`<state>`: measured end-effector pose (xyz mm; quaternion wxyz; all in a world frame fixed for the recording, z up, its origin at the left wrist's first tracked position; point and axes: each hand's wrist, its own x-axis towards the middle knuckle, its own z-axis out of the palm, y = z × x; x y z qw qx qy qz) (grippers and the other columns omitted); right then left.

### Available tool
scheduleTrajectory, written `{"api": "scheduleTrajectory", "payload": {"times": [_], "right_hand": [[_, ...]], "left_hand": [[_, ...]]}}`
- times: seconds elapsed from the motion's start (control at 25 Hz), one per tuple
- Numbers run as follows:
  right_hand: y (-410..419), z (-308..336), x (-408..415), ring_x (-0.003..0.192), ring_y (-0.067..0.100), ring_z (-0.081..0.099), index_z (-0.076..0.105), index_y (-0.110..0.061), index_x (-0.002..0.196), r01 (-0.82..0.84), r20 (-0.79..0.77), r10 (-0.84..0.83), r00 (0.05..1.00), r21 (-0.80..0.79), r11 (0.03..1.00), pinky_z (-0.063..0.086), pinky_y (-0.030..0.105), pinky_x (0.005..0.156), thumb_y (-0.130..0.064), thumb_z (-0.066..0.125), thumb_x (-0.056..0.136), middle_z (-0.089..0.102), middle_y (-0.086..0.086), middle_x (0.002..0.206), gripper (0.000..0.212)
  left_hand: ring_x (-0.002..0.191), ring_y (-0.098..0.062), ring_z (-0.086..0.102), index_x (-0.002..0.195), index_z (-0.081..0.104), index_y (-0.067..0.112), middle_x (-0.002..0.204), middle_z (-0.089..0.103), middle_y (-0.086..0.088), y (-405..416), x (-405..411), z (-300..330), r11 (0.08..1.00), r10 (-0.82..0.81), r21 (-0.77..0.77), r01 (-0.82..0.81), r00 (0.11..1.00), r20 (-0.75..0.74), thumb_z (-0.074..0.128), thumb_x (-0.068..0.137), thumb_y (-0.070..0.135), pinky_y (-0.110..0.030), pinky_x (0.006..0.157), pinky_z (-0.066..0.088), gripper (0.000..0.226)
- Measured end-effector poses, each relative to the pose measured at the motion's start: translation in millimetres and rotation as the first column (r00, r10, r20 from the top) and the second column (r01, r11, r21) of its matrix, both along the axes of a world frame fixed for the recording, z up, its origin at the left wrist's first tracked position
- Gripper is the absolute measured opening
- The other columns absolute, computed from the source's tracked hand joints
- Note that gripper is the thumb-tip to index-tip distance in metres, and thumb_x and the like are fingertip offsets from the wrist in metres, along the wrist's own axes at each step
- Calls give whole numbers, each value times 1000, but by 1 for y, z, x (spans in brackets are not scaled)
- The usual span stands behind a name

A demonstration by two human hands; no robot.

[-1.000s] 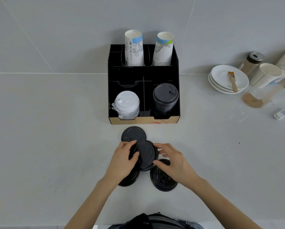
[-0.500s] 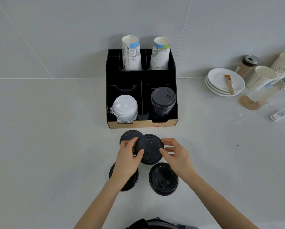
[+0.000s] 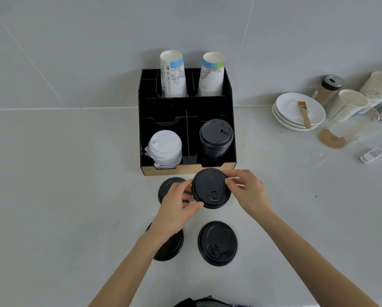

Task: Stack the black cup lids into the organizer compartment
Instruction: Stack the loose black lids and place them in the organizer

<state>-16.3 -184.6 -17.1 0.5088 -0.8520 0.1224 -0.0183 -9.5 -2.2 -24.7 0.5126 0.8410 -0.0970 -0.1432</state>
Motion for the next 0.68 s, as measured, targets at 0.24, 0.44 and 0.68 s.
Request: {"api": "scheduleTrajectory", "payload": {"times": [0.24,0.44,0.68], "right_hand": [[-9,14,13,88,3,56,62,-19,106,-43,58,44,997,-21,999,46,3,74,-13,57,84,50,0,100,23],[-14,23,25,89,4,55,56,-18,112,-67,105,68,992,-11,998,46,4,79,-9,60,81,51,0,100,33],[-23,35,52,97,8,55,55,-19,114,-96,156,97,983,-11,995,38,-4,81,-7,58,82,58,-3,109,35]], "left_hand": [[86,-3,51,126,38,24,117,45,1,-9,19,10,996,-15,86,2,988,153,65,77,24,-17,75,43,56],[97,-7,44,134,27,21,125,38,-2,-19,31,16,989,-77,143,48,977,200,64,78,27,-24,82,42,68],[106,-12,46,133,25,19,130,35,-5,-38,50,22,991,-12,135,-23,968,249,67,75,32,-23,84,38,72]]}}
